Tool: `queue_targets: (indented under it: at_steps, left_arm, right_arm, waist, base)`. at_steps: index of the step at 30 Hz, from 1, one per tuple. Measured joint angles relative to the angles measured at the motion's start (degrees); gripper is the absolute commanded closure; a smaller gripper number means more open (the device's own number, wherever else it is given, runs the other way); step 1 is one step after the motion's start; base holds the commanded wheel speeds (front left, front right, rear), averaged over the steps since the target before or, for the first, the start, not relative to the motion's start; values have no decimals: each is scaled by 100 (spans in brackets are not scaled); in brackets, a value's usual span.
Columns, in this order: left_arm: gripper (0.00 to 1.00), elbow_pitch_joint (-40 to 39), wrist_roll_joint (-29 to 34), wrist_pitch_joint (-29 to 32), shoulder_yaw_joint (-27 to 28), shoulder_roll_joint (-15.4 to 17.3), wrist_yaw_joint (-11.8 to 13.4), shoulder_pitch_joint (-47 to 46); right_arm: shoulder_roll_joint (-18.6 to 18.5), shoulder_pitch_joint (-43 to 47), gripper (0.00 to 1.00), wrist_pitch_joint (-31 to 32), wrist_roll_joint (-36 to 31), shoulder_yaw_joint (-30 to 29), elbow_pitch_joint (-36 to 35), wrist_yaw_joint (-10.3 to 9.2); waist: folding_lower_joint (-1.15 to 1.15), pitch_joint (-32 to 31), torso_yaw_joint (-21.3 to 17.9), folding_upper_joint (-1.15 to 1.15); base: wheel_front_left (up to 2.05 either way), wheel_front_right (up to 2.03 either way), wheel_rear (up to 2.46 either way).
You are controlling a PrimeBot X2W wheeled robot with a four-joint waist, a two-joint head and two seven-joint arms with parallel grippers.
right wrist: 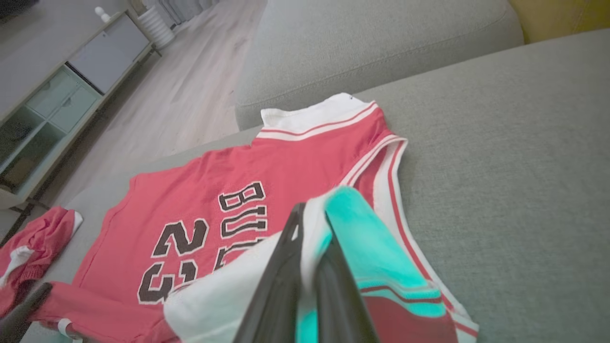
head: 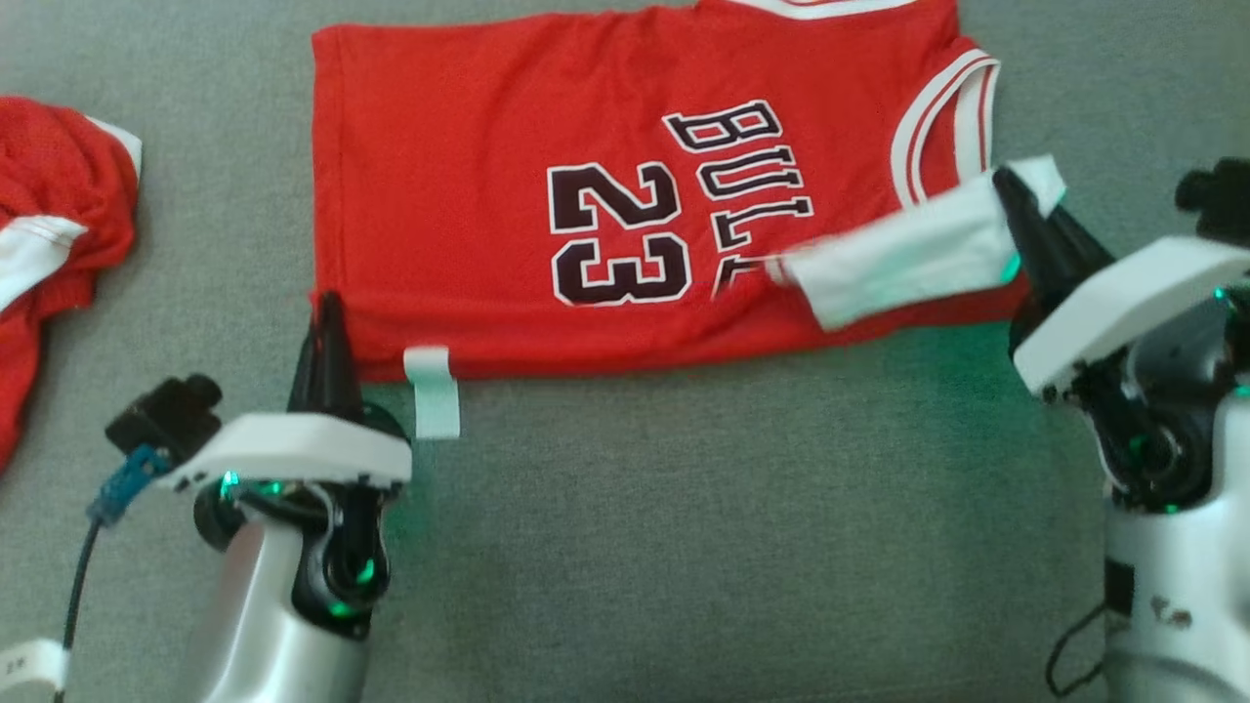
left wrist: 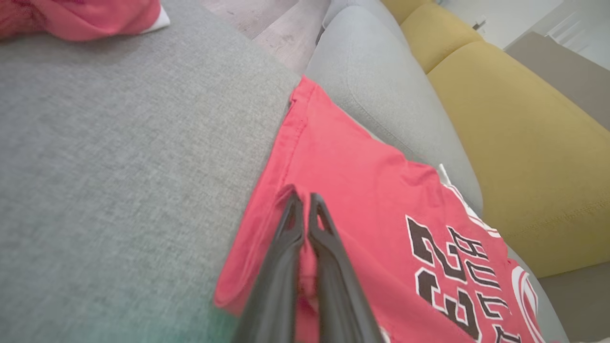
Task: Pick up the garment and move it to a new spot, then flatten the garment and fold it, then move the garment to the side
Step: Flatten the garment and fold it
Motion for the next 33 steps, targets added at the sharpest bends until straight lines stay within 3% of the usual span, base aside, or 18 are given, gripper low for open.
queue_targets:
  at_steps: [2,3,4,5,6,7,8,13,18,23,33]
  left_arm:
    - [100,137,-29,-15,20,-9,-11,-161]
    - [100,221,-27,-55,25,-16,-48,-233]
    - [100,320,-30,-57,31,-30,-51,-305]
    - [100,413,-65,-57,43,-47,-52,-363]
    - [67,492,-89,-83,44,-57,-54,-416]
    - [6,550,-88,-133,45,-64,-56,-466]
    - [0,614,-88,-189,54,-75,-87,-521]
    - [0,847,-7,-416,42,-79,-107,-622]
    - [0,909,617,-1021,-55,163,-46,-489]
    - [0,972,1316,-1179,-333,564,213,77]
    - [0,1401,1707,-1055,-678,657,365,116]
  right_arm:
    - [-1,-134,100,-71,46,-7,143,0]
    - [-2,-192,92,-114,49,-11,223,0]
    - [-2,-238,39,-172,48,-19,294,0]
    - [-1,-291,0,-257,49,-44,389,0]
    - [-2,-336,0,-365,49,-77,459,0]
    - [-2,-385,0,-493,53,-110,525,0]
    - [-2,-437,0,-644,77,-136,579,0]
    - [-3,-600,0,-1311,194,-116,669,0]
    - [-8,-586,0,-1879,234,7,667,0]
    - [-12,-56,0,-1906,138,2,511,0]
    - [-11,571,0,-1834,13,-70,265,0]
  waist:
    - [0,61,22,0]
    - [0,86,34,0]
    - [0,107,45,0]
    - [0,121,55,0]
    - [0,130,65,0]
    - [-1,134,74,0]
    - [-1,129,80,0]
    - [-1,34,93,0]
    - [-2,-183,93,0]
    - [-3,-387,78,0]
    - [-2,-329,-65,0]
  base:
    - [0,0,0]
    - [0,0,0]
    - [0,0,0]
    - [0,0,0]
    - [0,0,0]
    - [0,0,0]
    - [0,0,0]
    - [0,0,0]
    - [0,0,0]
    - [0,0,0]
    - [0,0,0]
